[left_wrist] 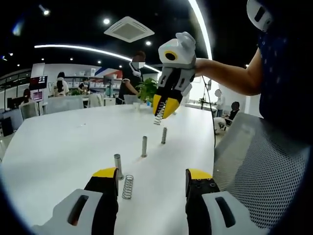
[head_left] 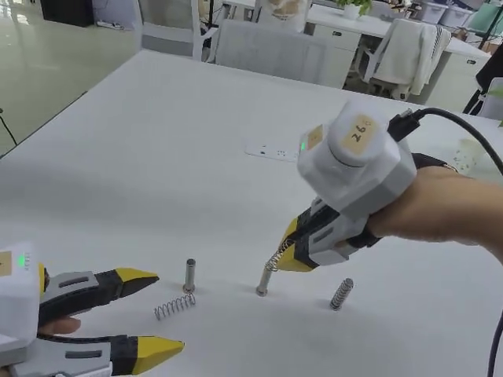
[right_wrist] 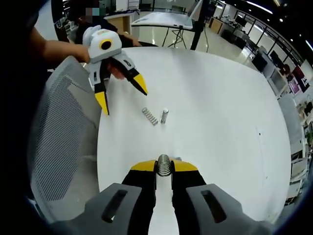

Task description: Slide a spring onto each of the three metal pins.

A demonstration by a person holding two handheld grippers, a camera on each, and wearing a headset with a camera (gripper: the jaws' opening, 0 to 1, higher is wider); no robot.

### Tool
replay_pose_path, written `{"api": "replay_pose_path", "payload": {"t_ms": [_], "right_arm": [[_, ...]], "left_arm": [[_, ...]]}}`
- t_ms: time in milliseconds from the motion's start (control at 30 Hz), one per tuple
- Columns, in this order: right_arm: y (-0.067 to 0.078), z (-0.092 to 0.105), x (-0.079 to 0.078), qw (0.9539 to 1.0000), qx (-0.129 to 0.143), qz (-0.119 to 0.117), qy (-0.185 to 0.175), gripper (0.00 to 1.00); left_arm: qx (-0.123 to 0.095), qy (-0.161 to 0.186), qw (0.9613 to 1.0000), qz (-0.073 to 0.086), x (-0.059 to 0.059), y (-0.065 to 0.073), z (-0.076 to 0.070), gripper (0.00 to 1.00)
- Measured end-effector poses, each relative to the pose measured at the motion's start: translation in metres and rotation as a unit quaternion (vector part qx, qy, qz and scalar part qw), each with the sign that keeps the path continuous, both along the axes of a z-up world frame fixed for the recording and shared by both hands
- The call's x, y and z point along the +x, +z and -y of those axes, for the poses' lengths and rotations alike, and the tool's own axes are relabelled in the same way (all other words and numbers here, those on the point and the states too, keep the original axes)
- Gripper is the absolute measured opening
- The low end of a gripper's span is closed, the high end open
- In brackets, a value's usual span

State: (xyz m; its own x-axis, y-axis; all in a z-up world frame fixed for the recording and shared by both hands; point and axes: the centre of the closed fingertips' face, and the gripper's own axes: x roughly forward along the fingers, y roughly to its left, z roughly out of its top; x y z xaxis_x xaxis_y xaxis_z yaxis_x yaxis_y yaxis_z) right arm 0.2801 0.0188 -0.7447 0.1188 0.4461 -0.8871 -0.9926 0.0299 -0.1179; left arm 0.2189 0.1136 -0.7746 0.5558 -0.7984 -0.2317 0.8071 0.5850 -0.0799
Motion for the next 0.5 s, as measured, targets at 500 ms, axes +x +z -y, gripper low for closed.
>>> {"api": "replay_pose_path", "payload": {"t_ms": [500], "right_arm": [[-0.015,0.001,0.023,0.9994,-0.035,0.004,-0.002,0.09]], "left_arm": [[-0.003,0.012,0.9999,0.001,-0.001,0.000,-0.006,0.53]]}}
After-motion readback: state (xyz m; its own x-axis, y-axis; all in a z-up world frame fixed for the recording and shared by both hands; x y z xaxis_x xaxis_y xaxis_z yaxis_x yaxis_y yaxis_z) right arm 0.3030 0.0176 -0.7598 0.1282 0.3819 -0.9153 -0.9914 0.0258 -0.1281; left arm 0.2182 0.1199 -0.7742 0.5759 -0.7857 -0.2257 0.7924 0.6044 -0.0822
